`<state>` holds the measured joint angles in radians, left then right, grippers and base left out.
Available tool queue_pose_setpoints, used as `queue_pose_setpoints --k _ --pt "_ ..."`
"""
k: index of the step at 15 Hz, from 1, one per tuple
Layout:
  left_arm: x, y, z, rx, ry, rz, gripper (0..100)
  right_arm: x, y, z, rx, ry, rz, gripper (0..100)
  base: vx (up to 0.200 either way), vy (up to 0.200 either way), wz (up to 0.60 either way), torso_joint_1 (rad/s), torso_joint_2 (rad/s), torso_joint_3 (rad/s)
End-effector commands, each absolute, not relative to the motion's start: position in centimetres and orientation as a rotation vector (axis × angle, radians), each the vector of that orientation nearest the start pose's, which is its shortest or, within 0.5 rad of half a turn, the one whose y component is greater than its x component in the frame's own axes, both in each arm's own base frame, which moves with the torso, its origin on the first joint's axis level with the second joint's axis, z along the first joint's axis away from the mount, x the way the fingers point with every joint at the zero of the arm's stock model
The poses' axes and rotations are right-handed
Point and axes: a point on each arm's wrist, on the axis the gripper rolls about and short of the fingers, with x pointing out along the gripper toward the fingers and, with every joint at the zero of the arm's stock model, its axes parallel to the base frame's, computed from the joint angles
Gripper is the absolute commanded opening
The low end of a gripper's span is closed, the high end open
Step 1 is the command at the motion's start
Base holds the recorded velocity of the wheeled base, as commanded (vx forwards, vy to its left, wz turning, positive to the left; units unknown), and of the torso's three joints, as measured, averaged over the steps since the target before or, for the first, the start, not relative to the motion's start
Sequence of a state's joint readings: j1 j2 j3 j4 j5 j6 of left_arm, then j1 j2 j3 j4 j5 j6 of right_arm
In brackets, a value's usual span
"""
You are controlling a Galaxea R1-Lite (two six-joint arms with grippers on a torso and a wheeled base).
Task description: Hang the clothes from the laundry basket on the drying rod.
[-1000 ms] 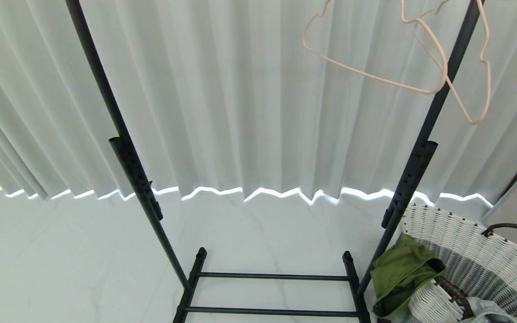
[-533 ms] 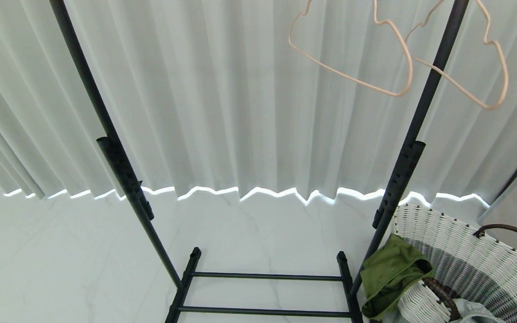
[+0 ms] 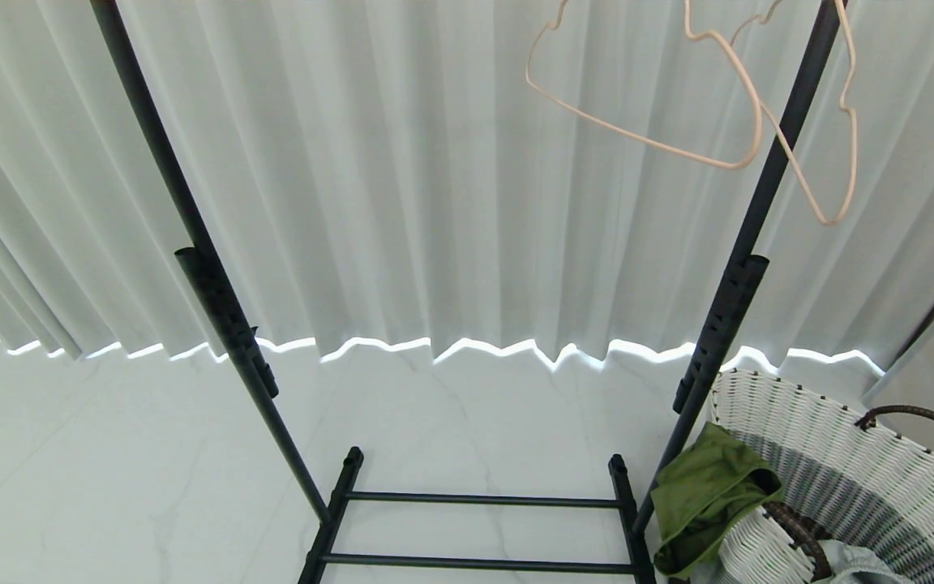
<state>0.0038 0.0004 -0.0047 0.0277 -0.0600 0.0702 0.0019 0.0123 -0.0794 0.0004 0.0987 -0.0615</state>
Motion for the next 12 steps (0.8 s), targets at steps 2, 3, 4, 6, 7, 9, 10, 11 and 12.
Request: queue_pose_setpoints --k 2,3,4,6,7,9,10,11,12 --pt "-2.3 -0.1 7.4 0.07 0.021 -0.056 100 -2.0 0.2 15.9 -0.096 0.026 0.25 100 0.0 0.0 0.0 0.0 0.0 0.0" --pt "-2.3 -0.1 7.4 0.07 0.021 -0.056 100 -0.3 0.3 15.9 -0.127 0.144 0.257 100 0.0 0.0 0.0 0.0 0.0 0.0" --pt "-2.3 -0.1 7.4 0.07 0.021 -0.056 100 1.8 0.5 15.8 -0.176 0.273 0.24 100 0.0 0.0 0.0 0.0 0.0 0.0" --pt "-2.3 -0.1 7.4 0.07 0.021 -0.056 100 5.6 0.0 15.7 -0.365 0.466 0.204 100 0.0 0.0 0.0 0.0 0.0 0.0" --pt "-2.3 -0.1 7.4 0.07 0.021 -0.056 100 7.2 -0.5 15.1 -0.433 0.564 0.202 100 0.0 0.0 0.0 0.0 0.0 0.0" --pt "-2.3 -0.1 7.4 0.07 0.021 -0.056 100 9.6 -1.2 13.6 -0.486 0.728 0.235 100 0.0 0.0 0.0 0.0 0.0 0.0" --pt "-2.3 -0.1 7.4 0.07 0.021 -0.056 100 10.6 -1.6 13.0 -0.494 0.78 0.251 100 0.0 0.0 0.0 0.0 0.0 0.0" --pt "-2.3 -0.1 7.4 0.07 0.021 -0.056 100 11.4 -1.8 12.4 -0.494 0.823 0.254 100 0.0 0.0 0.0 0.0 0.0 0.0" --pt "-2.3 -0.1 7.4 0.07 0.021 -0.056 100 12.0 -2.1 11.8 -0.51 0.89 0.23 100 0.0 0.0 0.0 0.0 0.0 0.0"
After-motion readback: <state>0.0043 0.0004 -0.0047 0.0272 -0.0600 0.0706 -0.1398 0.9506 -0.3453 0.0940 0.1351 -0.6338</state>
